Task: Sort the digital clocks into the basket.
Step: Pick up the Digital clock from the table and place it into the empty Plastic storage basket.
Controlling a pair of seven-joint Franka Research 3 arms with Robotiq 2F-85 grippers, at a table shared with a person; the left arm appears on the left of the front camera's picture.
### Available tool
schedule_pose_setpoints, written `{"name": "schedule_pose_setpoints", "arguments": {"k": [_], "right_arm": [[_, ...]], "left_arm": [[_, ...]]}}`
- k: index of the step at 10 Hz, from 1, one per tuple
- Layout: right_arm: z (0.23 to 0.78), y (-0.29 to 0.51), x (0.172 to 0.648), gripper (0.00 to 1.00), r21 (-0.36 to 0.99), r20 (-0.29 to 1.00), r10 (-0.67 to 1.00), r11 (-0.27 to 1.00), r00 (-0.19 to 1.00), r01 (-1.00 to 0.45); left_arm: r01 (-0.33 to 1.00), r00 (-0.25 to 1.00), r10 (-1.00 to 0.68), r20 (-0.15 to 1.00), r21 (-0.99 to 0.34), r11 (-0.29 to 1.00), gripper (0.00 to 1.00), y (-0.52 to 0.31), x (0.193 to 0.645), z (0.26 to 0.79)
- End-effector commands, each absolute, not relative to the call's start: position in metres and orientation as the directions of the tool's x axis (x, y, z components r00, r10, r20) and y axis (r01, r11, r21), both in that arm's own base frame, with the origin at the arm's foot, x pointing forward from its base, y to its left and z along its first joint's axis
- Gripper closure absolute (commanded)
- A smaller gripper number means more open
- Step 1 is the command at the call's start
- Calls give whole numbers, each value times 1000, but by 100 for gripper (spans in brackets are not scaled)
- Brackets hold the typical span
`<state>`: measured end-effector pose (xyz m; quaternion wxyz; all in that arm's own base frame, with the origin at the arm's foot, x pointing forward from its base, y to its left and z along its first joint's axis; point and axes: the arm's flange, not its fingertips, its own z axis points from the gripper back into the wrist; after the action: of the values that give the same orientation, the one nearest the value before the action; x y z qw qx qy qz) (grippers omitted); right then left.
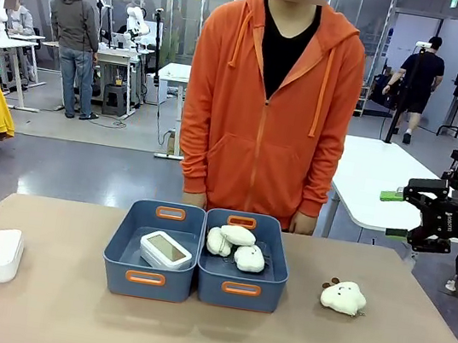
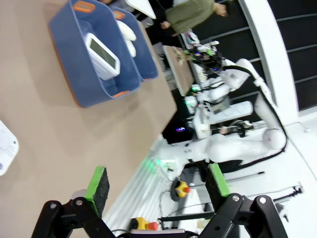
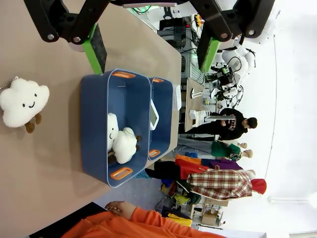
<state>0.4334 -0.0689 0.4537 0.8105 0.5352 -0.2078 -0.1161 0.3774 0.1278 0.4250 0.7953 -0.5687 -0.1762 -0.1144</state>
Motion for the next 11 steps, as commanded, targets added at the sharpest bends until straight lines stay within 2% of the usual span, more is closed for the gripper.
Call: {"name": "schedule_pose_setpoints", "arguments": {"k": [1,2,4,6,7,8,9,10,11], "right_arm": [[454,-69,433,7,916,212,-414,400,885,-32],[454,-69,433,7,916,212,-414,400,885,-32],[454,-69,433,7,916,212,-414,400,885,-32],[454,-69,433,7,916,212,-414,400,885,-32],[454,-69,433,7,916,212,-414,400,885,-32],[454,-69,433,7,916,212,-414,400,885,-32],[454,-69,433,7,916,212,-414,400,885,-32],[454,-69,433,7,916,212,-414,400,885,-32],[454,-69,433,7,916,212,-414,400,885,-32]], "left_arm": [[291,910,79,407,-763,577,0,100,354,460],[205,903,128,410,-674,710,0,93,349,463],[-10,919,187,346,-454,891,0,78,351,467],[-35,933,130,337,-273,961,0,58,365,466],[-38,950,95,297,-191,981,0,51,375,461],[-68,950,108,294,-143,987,0,45,388,451],[-68,951,121,286,-190,980,0,40,390,446],[-38,928,101,359,-178,983,0,47,379,455],[-38,928,101,359,-178,983,0,47,379,455]]}}
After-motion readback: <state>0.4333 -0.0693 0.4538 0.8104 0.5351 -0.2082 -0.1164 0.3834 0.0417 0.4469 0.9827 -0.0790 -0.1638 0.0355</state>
